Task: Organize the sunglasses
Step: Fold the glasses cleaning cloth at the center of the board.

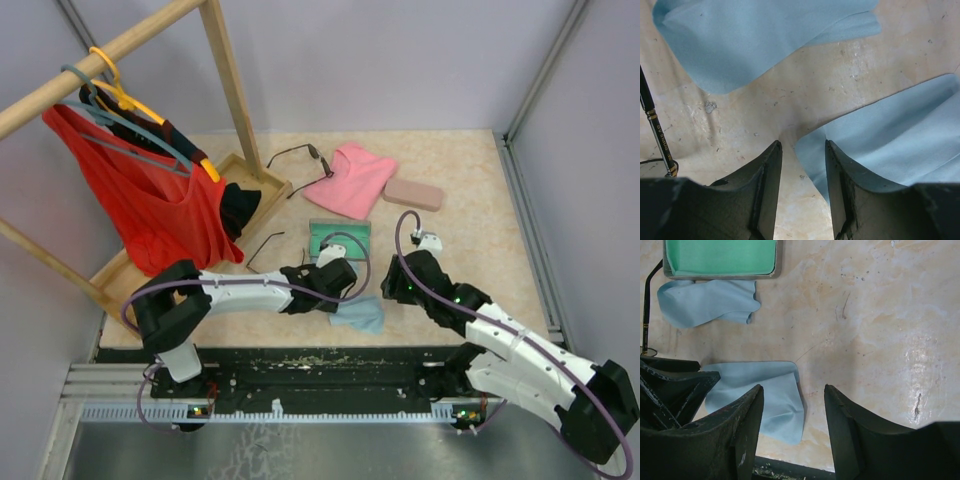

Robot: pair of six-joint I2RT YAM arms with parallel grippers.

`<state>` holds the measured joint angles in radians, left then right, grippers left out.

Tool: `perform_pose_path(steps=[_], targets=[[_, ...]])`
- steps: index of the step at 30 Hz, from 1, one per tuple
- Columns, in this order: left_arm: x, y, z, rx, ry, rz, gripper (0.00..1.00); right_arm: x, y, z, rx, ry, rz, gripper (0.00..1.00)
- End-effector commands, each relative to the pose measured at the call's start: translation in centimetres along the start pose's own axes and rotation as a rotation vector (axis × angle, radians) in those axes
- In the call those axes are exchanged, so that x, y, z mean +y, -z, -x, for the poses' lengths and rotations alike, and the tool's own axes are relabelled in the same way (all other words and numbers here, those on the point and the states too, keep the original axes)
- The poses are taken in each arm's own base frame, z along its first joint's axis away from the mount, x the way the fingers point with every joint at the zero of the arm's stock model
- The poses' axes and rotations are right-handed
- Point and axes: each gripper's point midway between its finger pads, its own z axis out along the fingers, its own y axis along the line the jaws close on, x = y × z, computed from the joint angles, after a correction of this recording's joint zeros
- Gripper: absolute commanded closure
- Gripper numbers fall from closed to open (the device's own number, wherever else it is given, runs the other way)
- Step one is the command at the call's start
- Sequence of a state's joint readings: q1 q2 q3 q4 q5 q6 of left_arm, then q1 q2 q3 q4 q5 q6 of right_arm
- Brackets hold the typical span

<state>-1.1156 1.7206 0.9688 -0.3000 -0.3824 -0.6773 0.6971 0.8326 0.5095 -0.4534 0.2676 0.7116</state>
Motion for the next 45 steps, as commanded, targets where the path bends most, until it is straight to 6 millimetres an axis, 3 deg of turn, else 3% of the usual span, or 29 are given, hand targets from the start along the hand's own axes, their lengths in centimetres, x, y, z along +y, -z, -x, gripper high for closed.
perform_pose_path(steps=[1,17,24,31,38,45], targets=[[1.0,-0.7,-2.4,0.066,-0.043,0.061,0.55,0.4,0.1,1.2,-0.050,-0.026,0.021,0.48],[0.8,-1.2,-6.7,0.140,-0.100,0.095,0.69,0.0,0.5,1.2,-0.058,-0.030,0.013,0.48],[0.4,-1.1,-7.3,0.149,-0.105,0.076,0.82,0.1,0.5,1.3,-0.057,-0.030,0.014,0.48],[0.5,-0.3,-4.9,0.051,-0.111,0.067,0.99,1.2,-0.4,0.4,-0.005,-0.007,0.057,0.46],[-0.4,0.9,-2.5,-0.052,-0.134,-0.036,0.99,2.1,-2.0,-0.3,0.039,0.016,0.072,0.46],[0.0,1.2,-1.8,-0.100,-0.125,-0.100,0.99,2.7,-3.1,-1.1,0.151,0.114,0.051,0.44]])
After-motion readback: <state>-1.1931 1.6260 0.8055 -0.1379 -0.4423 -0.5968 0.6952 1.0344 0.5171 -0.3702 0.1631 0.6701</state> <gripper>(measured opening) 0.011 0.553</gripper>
